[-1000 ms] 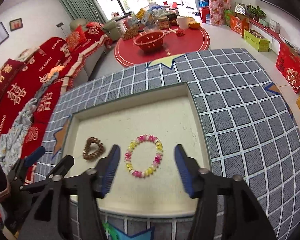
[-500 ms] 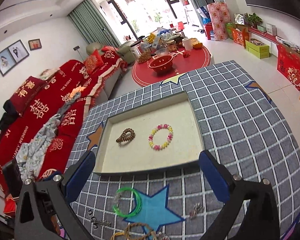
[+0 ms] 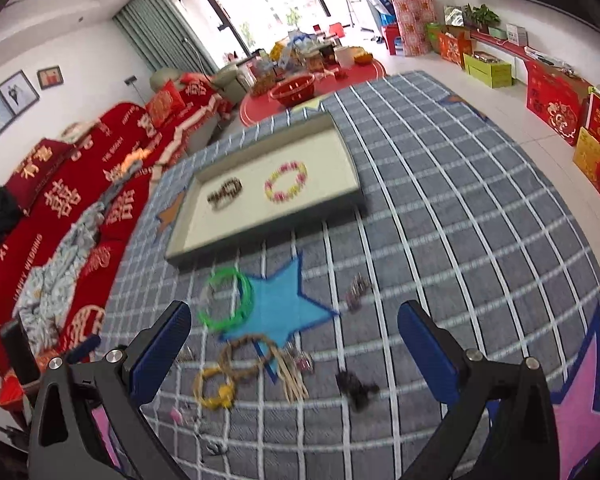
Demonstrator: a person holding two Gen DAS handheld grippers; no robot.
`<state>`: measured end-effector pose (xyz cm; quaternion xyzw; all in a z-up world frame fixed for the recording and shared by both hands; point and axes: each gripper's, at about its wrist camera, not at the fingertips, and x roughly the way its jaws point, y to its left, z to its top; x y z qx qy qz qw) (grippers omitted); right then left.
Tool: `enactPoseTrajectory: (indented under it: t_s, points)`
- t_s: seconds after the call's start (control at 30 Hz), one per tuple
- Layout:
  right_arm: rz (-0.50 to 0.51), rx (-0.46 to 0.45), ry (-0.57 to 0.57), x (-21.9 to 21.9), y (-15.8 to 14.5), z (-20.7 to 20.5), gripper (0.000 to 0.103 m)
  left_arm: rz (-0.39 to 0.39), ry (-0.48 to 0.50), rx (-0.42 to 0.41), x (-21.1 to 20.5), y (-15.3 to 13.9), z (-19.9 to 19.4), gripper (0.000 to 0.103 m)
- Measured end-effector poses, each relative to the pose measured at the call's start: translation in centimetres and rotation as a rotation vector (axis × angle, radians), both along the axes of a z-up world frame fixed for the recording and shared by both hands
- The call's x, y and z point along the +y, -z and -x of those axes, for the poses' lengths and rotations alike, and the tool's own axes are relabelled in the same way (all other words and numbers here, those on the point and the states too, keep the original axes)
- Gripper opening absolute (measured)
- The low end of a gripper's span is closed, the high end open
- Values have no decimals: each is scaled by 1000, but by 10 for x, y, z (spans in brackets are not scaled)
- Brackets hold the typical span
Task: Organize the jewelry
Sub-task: 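Withdraw both tools from the tray toward the remaining jewelry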
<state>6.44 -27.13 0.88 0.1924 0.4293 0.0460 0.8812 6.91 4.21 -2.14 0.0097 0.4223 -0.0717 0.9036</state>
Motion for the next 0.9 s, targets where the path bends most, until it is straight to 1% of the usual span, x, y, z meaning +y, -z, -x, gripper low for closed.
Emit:
enactPoseTrajectory:
  t_s: [0.1, 0.17, 0.27, 0.3, 0.37, 0.47, 0.73, 0.9]
  points:
    - [47, 37, -10, 4, 18, 16, 103, -33, 15, 25, 1, 15, 9, 103]
    - [77, 68, -13, 6, 31, 24, 103, -34, 43, 43, 0, 21, 11, 103]
    - [97, 111, -11, 9, 49, 37, 103, -62, 57, 39, -3, 27, 15, 103]
    - [104, 120, -8, 9, 53, 40, 103, -81, 61, 35, -5, 29, 16, 103]
    - [124, 137, -5, 10, 58, 44, 103, -91, 80, 30, -9, 30, 14, 103]
    - [144, 152, -5, 11, 63, 48, 103, -107, 111, 27, -15, 32, 10, 103]
    - [166, 180, 1, 11, 71, 45, 103, -162, 231, 27, -37, 38, -5, 103]
    - [201, 194, -14, 14, 77, 41, 103, -176, 259, 45, -41, 45, -13, 103]
